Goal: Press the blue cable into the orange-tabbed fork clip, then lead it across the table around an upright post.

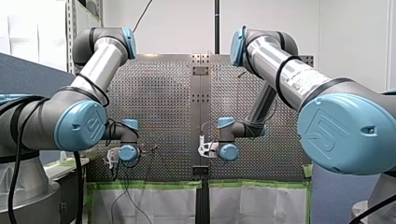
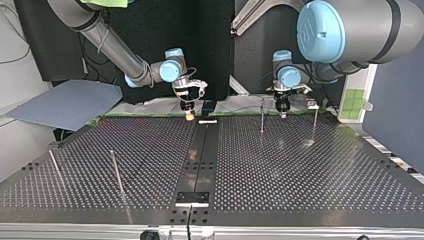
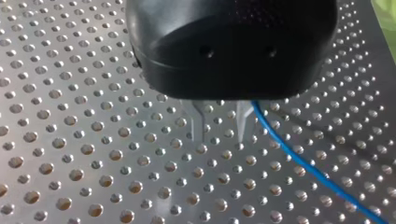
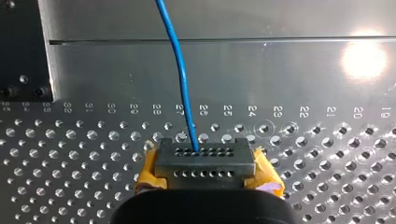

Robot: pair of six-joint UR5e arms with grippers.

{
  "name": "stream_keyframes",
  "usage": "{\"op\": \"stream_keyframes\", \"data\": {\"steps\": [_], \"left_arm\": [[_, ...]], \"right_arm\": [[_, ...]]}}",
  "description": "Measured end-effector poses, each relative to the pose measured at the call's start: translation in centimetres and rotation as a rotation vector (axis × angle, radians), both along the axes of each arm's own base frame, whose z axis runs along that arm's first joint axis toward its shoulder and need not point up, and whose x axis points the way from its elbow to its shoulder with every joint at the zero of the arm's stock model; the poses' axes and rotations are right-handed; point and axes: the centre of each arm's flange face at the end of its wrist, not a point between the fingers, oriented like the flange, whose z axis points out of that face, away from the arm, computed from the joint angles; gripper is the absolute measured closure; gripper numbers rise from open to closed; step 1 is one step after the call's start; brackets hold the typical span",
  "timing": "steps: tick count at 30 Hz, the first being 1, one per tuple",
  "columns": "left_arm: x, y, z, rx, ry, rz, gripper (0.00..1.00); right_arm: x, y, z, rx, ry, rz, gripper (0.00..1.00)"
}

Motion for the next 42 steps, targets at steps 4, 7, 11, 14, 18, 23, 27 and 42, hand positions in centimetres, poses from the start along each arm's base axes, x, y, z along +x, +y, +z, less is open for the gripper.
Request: {"op": "stream_keyframes", "data": {"steps": [4, 7, 11, 14, 18, 23, 27, 42], "left_arm": [[0.2, 0.4, 0.0, -0.031, -0.001, -0.013, 0.0], [0.2, 0.6, -0.1, -0.06, 0.006, -0.025, 0.0], [0.0, 0.7, -0.3, -0.096, 0.029, -0.042, 0.0], [-0.2, 0.7, -0.5, -0.108, 0.051, -0.057, 0.0], [-0.6, 0.7, -0.7, -0.101, 0.087, -0.086, 0.0], [-1.7, 0.4, -0.5, -0.078, 0.132, -0.13, 0.0], [-3.0, 0.1, 0.2, -0.059, 0.164, -0.162, 0.0], [-7.9, -0.5, 3.5, -0.016, 0.216, -0.196, 0.0]], "right_arm": [[0.0, 0.0, -0.1, 0.001, 0.001, 0.0, 1.0], [0.0, 0.0, -0.2, 0.003, 0.002, 0.0, 1.0], [0.0, 0.1, -0.2, 0.004, 0.003, 0.001, 1.0], [0.0, 0.1, -0.3, 0.005, 0.004, 0.003, 1.0], [0.0, 0.1, -0.3, 0.007, 0.004, 0.005, 1.0], [-0.1, 0.1, -0.4, 0.008, 0.005, 0.005, 1.0], [-0.1, 0.1, -0.4, 0.01, 0.006, 0.005, 1.0], [0.0, 0.2, -0.5, 0.012, 0.008, 0.007, 1.0]]}}
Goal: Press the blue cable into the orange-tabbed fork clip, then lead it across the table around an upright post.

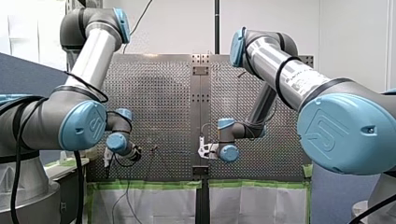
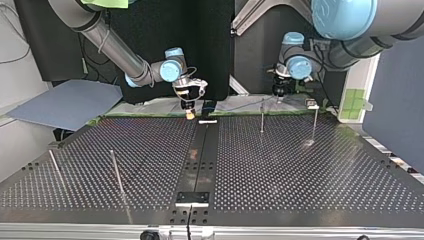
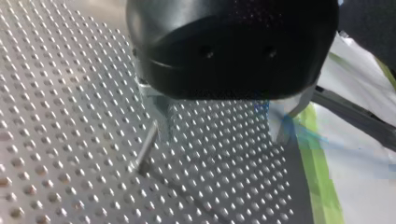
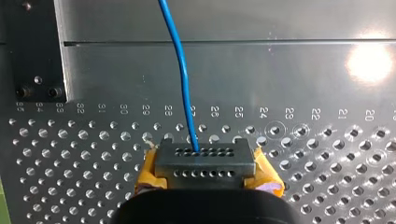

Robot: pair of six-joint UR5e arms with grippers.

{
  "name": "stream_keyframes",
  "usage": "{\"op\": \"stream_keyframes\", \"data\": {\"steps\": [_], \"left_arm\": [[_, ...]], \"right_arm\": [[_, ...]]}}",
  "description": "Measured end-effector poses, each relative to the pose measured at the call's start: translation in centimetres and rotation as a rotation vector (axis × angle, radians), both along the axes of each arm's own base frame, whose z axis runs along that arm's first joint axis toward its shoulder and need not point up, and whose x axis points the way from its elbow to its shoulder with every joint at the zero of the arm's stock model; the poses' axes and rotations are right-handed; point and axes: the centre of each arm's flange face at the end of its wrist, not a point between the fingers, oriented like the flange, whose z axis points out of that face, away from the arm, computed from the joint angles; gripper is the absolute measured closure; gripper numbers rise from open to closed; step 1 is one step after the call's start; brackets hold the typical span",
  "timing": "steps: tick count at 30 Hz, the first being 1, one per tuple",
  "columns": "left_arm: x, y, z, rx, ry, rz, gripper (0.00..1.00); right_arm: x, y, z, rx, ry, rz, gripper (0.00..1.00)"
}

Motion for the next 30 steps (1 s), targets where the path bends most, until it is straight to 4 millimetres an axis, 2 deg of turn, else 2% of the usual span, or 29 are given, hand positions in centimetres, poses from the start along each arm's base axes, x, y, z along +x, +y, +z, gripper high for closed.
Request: {"op": "stream_keyframes", "data": {"steps": [9, 30], "left_arm": [[-0.9, -1.0, 1.4, -0.04, -0.025, -0.071, 0.0], [-1.6, -2.3, 1.4, -0.042, -0.082, -0.112, 0.0]], "right_arm": [[0.1, 0.2, -0.1, 0.001, 0.001, 0.003, 1.0], [0.1, 0.2, -0.2, 0.002, 0.001, 0.003, 1.0]]}}
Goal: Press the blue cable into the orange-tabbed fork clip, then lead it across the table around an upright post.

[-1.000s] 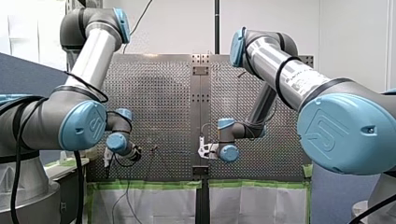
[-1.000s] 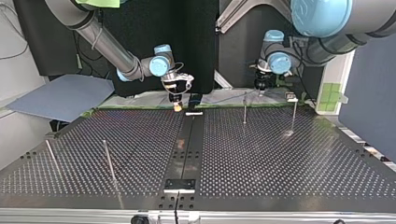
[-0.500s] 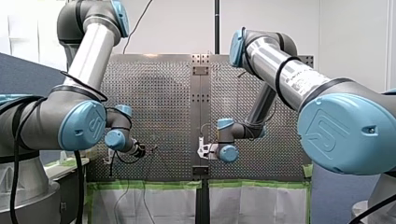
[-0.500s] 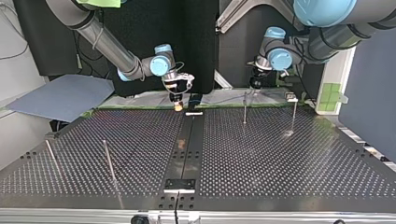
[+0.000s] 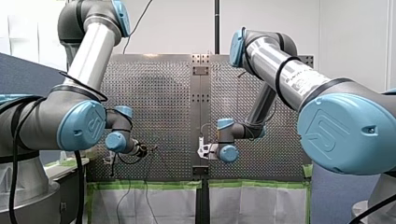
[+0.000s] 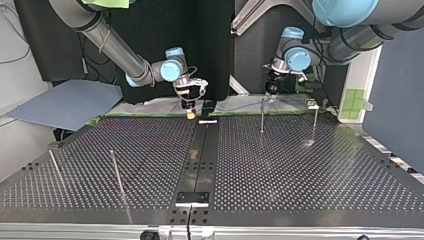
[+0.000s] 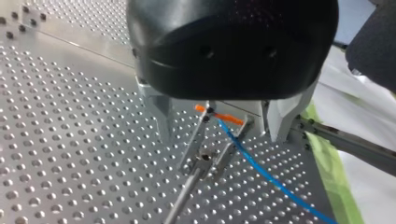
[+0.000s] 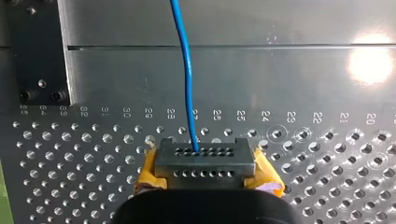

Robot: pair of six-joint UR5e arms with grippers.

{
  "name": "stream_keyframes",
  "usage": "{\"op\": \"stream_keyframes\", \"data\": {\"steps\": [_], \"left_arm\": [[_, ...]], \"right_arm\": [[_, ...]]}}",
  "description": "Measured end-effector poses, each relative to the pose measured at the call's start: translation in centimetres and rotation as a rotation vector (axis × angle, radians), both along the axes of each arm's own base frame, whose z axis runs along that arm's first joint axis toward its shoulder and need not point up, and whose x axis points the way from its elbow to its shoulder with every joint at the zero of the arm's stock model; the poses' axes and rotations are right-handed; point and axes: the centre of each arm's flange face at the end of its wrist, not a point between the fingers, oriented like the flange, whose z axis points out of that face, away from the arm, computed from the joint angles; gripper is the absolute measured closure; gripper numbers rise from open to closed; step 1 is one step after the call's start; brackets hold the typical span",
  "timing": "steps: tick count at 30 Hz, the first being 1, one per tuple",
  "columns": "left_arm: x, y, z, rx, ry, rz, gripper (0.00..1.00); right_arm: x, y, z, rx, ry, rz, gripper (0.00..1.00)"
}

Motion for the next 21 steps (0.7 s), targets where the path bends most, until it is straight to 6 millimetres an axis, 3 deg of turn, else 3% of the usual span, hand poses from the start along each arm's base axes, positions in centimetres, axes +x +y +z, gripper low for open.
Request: {"op": "stream_keyframes", "data": {"steps": [21], "left_arm": [[-0.37, -1.01, 0.0, -0.005, -0.003, 0.001, 0.0]], "right_arm": [[-0.03, 0.01, -0.17, 0.006, -0.004, 0.008, 1.0]]}}
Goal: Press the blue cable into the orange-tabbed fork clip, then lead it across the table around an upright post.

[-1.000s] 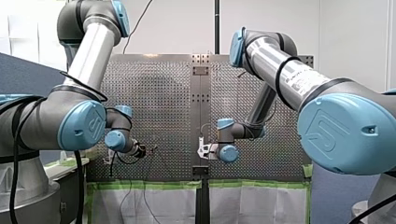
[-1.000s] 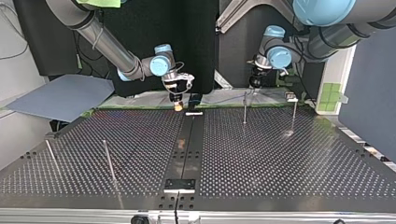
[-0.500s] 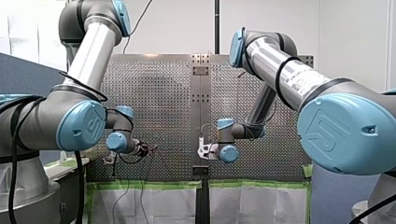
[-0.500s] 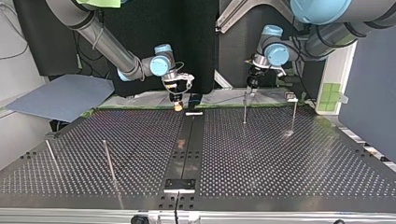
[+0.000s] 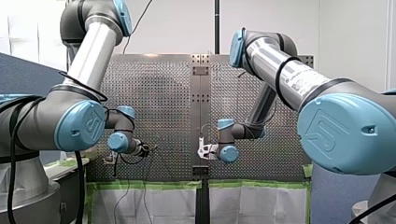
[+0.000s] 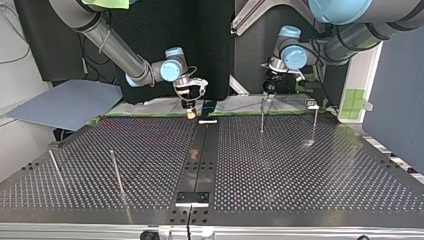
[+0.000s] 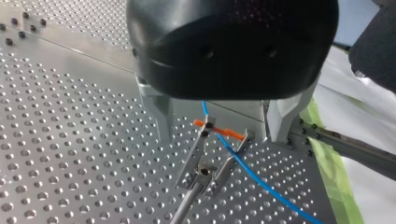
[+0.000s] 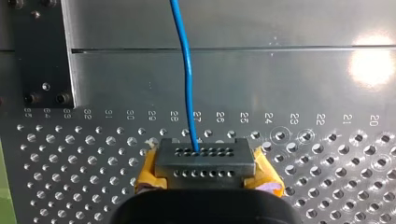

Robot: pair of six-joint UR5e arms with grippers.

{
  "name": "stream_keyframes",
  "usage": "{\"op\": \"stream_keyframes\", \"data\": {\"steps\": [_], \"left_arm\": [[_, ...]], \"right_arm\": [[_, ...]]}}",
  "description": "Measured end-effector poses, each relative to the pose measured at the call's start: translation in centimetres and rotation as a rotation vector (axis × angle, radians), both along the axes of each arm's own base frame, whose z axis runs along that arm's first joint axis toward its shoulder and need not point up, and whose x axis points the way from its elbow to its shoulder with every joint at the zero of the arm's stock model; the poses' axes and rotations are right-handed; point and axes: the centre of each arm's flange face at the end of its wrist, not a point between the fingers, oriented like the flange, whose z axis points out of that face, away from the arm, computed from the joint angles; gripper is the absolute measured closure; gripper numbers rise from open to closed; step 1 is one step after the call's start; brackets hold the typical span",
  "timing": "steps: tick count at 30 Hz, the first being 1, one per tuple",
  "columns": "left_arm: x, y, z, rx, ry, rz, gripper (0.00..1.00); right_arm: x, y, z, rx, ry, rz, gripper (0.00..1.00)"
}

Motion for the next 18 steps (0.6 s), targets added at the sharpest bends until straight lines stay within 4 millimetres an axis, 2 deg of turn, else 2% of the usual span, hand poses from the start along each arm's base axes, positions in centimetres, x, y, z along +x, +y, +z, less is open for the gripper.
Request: {"op": "stream_keyframes", "data": {"steps": [18], "left_arm": [[-0.21, -0.51, -0.01, -0.001, 0.002, -0.009, 0.0]], "right_arm": [[-0.03, 0.11, -0.22, 0.007, 0.003, 0.001, 1.0]]}}
